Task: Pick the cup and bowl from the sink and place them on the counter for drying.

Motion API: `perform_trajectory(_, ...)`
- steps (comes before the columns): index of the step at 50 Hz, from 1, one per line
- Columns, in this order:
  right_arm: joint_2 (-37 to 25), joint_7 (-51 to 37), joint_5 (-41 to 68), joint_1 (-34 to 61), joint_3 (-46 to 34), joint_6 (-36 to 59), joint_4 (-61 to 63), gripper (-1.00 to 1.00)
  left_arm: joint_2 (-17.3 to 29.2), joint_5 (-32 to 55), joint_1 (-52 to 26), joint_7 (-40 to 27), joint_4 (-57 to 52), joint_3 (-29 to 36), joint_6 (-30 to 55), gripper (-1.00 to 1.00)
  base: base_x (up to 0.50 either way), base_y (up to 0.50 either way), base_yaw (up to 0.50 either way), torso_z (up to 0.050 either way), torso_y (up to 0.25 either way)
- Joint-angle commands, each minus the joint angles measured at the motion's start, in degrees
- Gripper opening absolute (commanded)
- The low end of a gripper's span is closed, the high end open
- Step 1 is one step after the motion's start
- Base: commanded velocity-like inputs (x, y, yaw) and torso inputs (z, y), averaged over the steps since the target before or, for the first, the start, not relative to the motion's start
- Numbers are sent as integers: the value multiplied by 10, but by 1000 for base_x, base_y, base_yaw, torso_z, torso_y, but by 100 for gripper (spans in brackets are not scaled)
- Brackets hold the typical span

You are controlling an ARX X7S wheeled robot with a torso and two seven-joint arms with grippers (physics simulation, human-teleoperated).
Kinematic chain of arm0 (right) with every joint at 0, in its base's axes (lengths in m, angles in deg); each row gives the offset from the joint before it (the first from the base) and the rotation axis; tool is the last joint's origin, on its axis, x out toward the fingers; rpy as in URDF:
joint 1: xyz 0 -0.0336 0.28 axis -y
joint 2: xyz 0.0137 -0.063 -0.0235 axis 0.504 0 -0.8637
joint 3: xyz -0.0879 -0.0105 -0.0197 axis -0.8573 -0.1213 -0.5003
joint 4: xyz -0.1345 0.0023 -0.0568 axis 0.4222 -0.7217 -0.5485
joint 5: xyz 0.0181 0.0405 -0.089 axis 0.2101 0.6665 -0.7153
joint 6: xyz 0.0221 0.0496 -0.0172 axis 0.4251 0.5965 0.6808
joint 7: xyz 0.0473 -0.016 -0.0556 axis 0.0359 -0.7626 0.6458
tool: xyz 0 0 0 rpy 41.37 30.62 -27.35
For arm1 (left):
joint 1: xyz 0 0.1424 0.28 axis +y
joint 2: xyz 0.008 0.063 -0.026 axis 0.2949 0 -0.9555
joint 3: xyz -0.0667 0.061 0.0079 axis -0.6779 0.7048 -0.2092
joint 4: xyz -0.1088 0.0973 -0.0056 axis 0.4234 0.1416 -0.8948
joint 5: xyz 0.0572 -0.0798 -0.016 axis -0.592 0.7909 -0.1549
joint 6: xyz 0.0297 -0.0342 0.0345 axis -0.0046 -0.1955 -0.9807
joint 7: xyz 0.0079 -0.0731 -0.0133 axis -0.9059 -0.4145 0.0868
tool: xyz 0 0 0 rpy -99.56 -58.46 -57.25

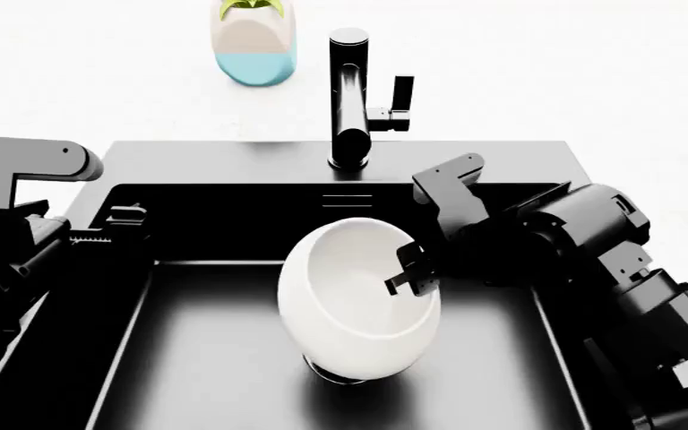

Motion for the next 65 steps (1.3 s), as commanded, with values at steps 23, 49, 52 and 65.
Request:
perform_trajectory(23, -151, -50, 58, 179, -13, 181, 145, -100, -1, 3, 5, -8, -2, 7, -19, 100, 0, 0, 0, 0, 0)
perform_trajectory(49, -311, -54, 116, 364, -182, 194, 36, -100, 4, -11, 12, 11, -7, 19, -38, 100, 0, 0, 0, 0, 0)
perform_trajectory(52, -338, -66, 138, 387, -223, 192, 38, -100, 6, -12, 14, 12, -7, 19, -40, 100, 0, 0, 0, 0, 0)
perform_trajectory(65, -406, -151, 170, 426, -277, 180, -12, -100, 9, -1, 14, 2, -11, 17, -40, 100, 0, 0, 0, 0, 0)
